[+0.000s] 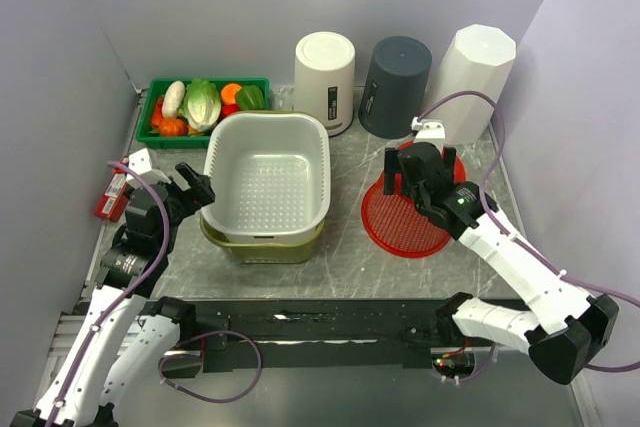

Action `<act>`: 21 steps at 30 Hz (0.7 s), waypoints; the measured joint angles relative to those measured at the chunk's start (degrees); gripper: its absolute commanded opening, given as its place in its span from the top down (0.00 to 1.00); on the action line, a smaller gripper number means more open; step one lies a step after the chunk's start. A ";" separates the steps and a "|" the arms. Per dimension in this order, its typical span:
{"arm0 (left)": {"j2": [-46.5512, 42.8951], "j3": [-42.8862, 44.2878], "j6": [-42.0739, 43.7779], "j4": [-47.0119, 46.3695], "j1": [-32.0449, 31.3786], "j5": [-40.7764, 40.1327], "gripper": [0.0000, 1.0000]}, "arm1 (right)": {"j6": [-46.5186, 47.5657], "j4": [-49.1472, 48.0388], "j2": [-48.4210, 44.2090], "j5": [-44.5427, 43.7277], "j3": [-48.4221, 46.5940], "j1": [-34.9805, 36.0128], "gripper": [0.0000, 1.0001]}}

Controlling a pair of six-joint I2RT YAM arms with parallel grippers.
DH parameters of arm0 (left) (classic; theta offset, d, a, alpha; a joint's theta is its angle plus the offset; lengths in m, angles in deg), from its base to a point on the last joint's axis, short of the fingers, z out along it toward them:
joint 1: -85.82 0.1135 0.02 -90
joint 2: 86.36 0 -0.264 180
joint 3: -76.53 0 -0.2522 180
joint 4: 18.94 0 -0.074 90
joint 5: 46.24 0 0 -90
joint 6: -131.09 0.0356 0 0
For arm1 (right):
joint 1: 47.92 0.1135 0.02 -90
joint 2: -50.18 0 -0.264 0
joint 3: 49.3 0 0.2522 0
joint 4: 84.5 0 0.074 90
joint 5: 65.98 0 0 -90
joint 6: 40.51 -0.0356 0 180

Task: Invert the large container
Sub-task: Turn the container upside down at the center of the board, then move the container to the center of the board.

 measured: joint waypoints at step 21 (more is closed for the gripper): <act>0.37 0.00 1.03 -0.02 0.00 0.92 0.04 | 4.90 -1.62 -0.31 6.16 -2.80 -3.63 0.00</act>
